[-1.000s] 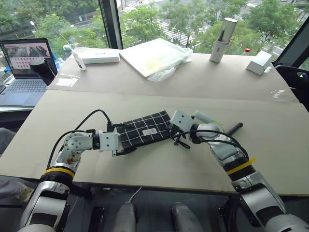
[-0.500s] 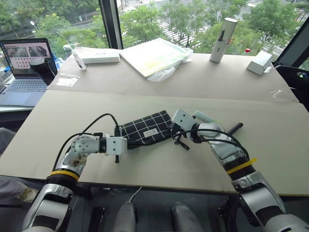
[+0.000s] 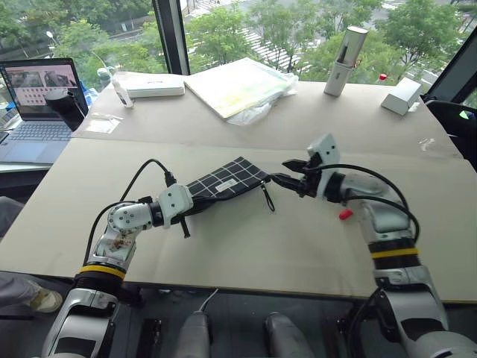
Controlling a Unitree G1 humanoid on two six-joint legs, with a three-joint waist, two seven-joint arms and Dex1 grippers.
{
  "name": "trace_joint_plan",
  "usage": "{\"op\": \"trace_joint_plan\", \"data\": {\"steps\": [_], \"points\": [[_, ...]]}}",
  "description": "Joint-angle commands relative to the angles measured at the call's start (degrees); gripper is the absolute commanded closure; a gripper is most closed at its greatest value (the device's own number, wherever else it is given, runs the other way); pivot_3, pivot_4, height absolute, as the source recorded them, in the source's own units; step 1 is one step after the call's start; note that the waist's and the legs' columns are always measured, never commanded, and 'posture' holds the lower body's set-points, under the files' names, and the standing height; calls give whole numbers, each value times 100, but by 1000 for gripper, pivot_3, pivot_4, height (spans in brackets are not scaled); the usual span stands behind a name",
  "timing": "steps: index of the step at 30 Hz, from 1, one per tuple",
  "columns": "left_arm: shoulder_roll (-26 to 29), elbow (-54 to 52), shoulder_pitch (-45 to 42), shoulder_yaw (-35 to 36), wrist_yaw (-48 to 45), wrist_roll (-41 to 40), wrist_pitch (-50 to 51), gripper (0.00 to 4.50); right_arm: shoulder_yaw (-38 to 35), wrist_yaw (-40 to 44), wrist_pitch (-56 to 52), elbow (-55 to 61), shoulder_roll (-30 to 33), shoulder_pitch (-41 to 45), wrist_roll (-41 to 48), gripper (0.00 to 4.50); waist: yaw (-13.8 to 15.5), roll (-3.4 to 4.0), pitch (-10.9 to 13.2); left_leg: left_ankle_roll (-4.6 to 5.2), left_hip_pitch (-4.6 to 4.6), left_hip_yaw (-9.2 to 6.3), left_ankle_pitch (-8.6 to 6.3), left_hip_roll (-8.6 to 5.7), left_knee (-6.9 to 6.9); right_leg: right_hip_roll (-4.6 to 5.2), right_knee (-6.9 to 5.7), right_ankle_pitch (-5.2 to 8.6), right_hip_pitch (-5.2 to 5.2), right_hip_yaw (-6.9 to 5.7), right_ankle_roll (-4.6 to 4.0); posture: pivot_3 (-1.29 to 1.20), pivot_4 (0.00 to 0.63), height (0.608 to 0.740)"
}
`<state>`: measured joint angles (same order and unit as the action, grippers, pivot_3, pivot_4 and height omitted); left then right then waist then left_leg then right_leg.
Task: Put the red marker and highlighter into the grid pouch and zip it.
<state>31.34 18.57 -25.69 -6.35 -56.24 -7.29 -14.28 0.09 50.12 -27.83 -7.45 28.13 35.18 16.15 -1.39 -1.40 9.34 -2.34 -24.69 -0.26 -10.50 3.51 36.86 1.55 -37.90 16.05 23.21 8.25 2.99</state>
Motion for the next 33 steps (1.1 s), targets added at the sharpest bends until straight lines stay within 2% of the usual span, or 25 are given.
{"op": "trace_joint_plan", "data": {"steps": [1,8,18,21,28,33], "points": [[-11,-396,77,129,91,-140,181,4500,-2,-48,-345,564,31,-312,192,1398,-25,0,0,0,2,0,0,0,0,-1,-1,0,0,0,0,0,150,738],[-31,-490,115,106,79,-91,259,4500,436,-1066,-572,397,-606,-323,-330,1398,-172,0,0,0,5,-2,0,10,-4,-14,-9,1,5,3,-3,0,150,738],[-63,-482,89,79,73,-60,253,4500,697,-1397,-417,-287,-847,-19,-689,1398,-113,0,0,-1,3,-2,1,5,-2,-10,-5,1,4,3,-3,0,150,738],[-84,-488,86,74,89,-49,256,4500,686,-1298,-329,-345,-876,45,-652,2083,-121,0,0,-1,3,-2,0,6,-4,-11,-4,1,5,2,-3,0,150,738],[-128,-450,85,80,128,-18,248,4500,827,-893,-212,-226,-878,95,-566,4455,-118,0,0,-1,3,-2,1,6,-3,-10,-4,1,5,2,-3,0,150,738],[-153,-421,79,74,147,1,247,4500,996,-449,-177,-7,-914,97,-443,4455,-121,0,0,-1,2,-2,1,6,-3,-10,-4,1,5,2,-3,0,150,738]]}}
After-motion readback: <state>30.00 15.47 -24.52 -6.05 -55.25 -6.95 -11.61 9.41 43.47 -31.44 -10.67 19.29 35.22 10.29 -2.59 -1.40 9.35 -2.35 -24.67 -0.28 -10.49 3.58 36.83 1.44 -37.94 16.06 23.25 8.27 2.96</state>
